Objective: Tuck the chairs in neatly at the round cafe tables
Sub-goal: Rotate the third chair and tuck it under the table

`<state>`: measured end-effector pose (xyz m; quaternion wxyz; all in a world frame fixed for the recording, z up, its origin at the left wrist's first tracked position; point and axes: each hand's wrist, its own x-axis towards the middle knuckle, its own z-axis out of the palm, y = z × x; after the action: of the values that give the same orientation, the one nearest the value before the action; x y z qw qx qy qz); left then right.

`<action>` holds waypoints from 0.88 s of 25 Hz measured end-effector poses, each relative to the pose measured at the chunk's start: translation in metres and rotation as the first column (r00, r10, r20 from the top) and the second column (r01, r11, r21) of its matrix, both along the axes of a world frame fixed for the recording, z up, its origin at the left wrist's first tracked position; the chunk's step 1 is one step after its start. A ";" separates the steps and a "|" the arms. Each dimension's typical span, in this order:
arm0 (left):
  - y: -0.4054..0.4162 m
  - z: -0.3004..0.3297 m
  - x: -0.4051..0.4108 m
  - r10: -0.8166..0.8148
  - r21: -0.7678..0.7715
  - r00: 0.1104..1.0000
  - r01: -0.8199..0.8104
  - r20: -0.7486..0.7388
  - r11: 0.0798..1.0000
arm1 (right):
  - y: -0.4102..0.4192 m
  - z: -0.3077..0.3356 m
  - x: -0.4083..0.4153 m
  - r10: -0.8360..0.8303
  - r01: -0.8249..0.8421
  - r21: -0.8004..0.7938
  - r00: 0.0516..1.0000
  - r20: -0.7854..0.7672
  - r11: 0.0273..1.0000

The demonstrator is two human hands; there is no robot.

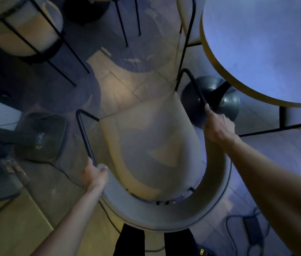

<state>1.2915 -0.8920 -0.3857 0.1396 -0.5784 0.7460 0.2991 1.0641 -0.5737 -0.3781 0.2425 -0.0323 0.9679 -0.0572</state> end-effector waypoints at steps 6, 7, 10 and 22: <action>-0.044 0.016 -0.051 -0.327 -0.060 0.944 0.324 -0.051 0.944 | 0.025 -0.005 0.091 -0.312 0.310 -0.070 0.950 -0.016 0.948; -0.047 0.017 -0.059 -0.381 -0.064 0.923 0.378 -0.051 0.924 | 0.026 -0.005 0.105 -0.360 0.355 -0.085 0.932 -0.044 0.931; -0.055 0.018 -0.086 -0.521 -0.073 0.852 0.517 -0.045 0.853 | 0.025 -0.005 0.134 -0.467 0.461 -0.078 0.877 -0.112 0.884; -0.029 -0.003 -0.189 -0.805 -0.032 0.584 0.807 -0.106 0.589 | 0.035 -0.022 0.176 -0.751 0.749 -0.059 0.659 -0.047 0.660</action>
<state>1.1025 -0.9213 -0.3883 0.2247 -0.1591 0.9305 0.2416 1.2397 -0.5386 -0.4002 0.1639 0.3631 0.9018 -0.1676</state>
